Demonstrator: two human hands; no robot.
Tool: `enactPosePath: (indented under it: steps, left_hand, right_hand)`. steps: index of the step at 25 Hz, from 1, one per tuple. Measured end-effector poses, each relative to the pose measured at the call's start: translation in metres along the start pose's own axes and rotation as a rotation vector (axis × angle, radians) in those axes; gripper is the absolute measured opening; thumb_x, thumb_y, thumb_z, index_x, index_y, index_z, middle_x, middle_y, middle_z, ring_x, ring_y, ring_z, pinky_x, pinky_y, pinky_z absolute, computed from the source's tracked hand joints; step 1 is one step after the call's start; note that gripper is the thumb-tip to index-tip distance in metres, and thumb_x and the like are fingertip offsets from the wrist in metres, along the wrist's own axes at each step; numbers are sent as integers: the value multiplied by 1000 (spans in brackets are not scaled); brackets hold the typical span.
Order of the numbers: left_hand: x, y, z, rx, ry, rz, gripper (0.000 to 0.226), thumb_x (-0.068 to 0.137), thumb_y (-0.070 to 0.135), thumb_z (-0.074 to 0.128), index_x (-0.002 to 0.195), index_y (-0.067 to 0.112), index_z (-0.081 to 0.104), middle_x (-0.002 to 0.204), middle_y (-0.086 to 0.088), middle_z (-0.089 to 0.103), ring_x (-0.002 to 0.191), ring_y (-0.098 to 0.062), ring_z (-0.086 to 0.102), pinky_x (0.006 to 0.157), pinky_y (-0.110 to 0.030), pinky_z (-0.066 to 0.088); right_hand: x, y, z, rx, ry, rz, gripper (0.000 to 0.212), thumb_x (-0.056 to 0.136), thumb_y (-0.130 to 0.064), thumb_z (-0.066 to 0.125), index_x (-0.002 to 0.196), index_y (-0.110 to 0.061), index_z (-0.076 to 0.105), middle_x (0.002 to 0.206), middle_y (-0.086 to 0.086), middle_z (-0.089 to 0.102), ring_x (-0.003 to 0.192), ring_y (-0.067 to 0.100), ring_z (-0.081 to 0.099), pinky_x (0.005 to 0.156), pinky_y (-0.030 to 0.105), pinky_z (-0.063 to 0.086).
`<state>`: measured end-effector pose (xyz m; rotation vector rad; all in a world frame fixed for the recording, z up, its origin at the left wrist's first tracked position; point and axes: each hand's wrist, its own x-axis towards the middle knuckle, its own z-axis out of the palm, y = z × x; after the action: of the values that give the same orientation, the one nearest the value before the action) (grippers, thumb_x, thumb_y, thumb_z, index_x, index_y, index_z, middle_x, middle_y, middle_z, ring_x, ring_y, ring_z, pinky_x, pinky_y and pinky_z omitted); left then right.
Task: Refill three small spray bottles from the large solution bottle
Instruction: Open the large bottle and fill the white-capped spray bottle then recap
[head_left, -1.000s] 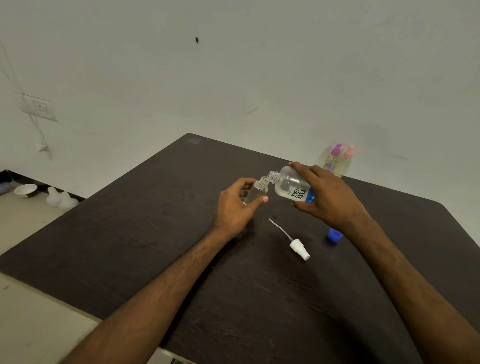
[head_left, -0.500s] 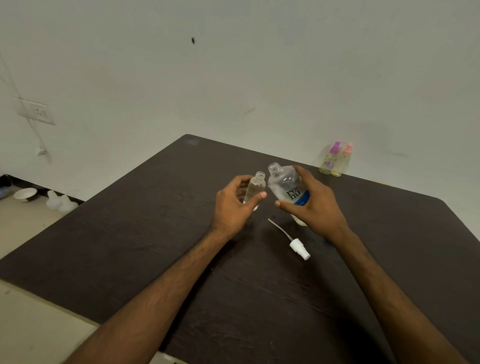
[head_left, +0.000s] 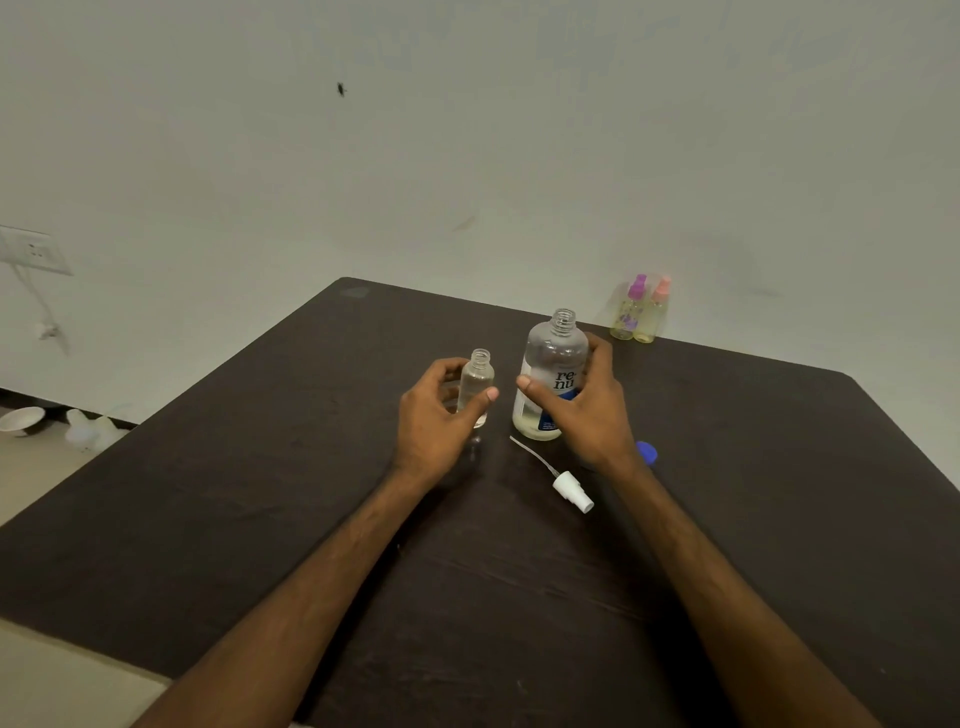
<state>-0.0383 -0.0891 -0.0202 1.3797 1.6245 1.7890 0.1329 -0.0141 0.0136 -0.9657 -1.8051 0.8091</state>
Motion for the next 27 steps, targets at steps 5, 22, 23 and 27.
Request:
enactPosePath:
  steps: [5,22,23,27]
  left_hand:
    - [-5,4,-2,28,-10,3,45,82,27,81,121,15,63,116,5,71,106,-8,69,91,-28,58]
    - [-40,24,-4,-11,-176,-74,41,79,19,84,114,17,64,106,8,74,95,-9,73,82,-26,60]
    - [-40,23,-4,-14,-180,-79,41,79,18,84,115,16,63,106,8,73,95,-8,73,84,-27,60]
    - [-38,22,-4,-6,-196,-84,42,79,19,84,115,18,63,108,9,73,97,-6,72,87,-28,60]
  right_hand:
    - [-9,4,-4,17,-56,26,91,75,-43,82,144,-26,26,139,-5,54,123,7,55,102,26,49]
    - [-100,16,-33,-458,-44,63,47,72,-59,75,99,-25,56,89,-10,54,83,9,53,69,24,43]
    - [-100,16,-33,-474,-50,52,45,73,-56,75,98,-24,56,90,-9,54,84,10,52,69,23,42]
    - [-100,13,-33,-541,-46,-11,26,82,-41,73,90,-21,58,90,-9,56,84,10,53,70,24,43]
